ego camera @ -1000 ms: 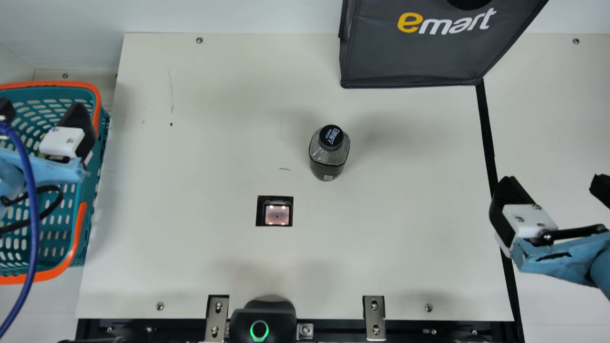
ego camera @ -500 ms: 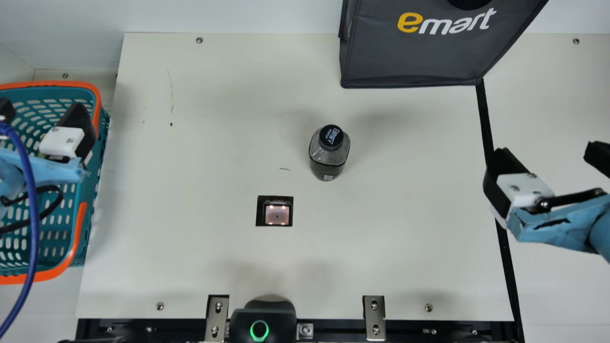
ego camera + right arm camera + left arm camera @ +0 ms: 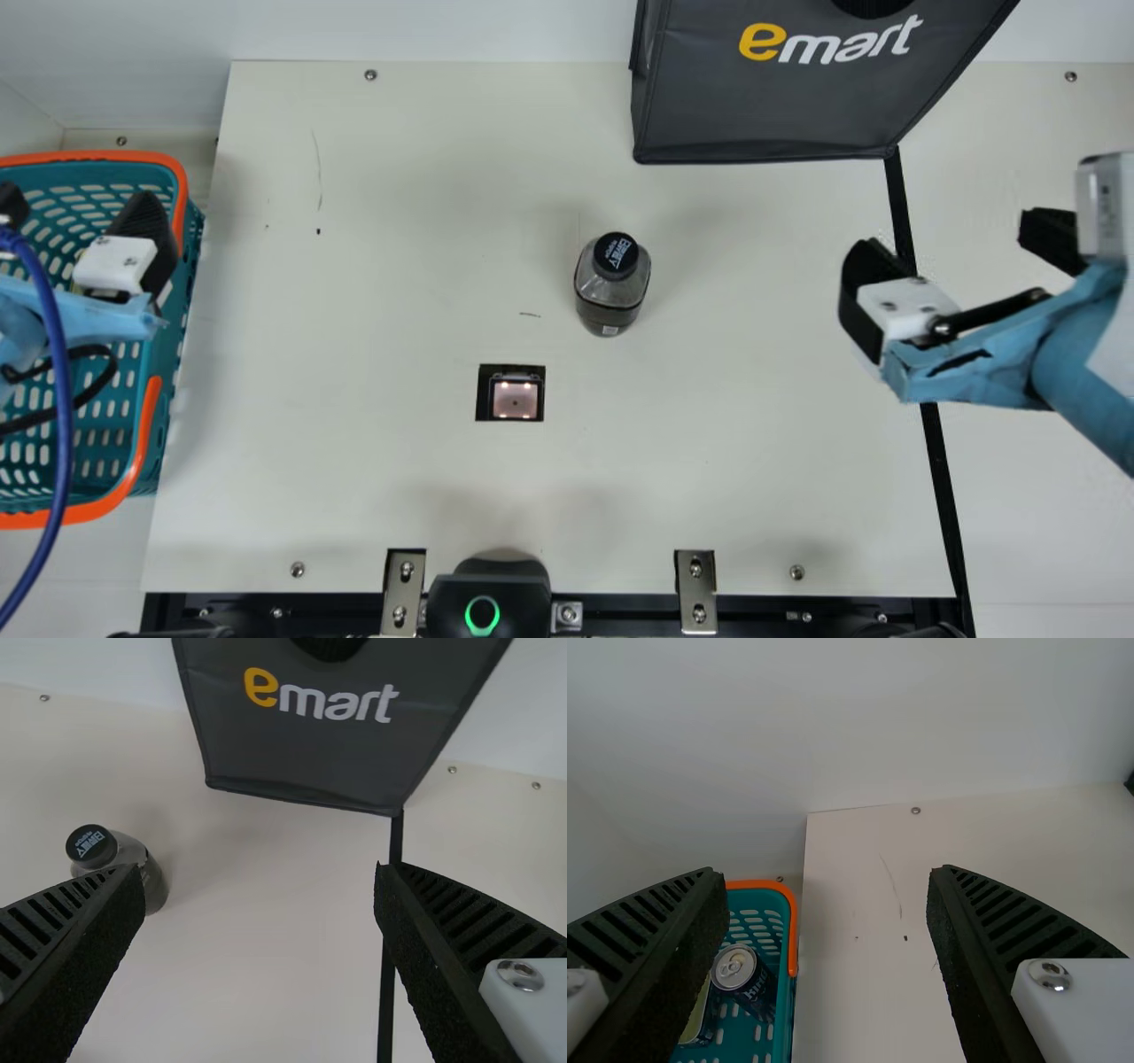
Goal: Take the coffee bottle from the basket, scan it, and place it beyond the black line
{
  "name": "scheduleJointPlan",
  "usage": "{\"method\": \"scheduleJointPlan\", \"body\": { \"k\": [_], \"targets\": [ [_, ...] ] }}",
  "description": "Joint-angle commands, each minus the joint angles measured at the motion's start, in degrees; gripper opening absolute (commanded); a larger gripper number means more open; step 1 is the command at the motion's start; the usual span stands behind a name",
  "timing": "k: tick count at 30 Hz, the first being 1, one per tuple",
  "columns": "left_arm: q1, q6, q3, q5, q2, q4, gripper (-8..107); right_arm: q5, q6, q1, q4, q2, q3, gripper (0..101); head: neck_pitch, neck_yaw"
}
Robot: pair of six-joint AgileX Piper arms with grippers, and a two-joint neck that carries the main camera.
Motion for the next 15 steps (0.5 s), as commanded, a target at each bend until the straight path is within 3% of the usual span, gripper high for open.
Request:
{"method": "scheduleJointPlan", "body": {
  "k": [1,15],
  "targets": [
    [0.0,0.0,0.0,0.0,0.0,0.0,90,-0.16,0.93,2.1,-0.94,0.43,0.02,91,-1.48,0.09],
    [0.0,0.0,0.0,0.0,0.0,0.0,90,-1.68,6.19,11.25,-3.64,4.49,0.55,91,-1.48,0.09]
  ]
}}
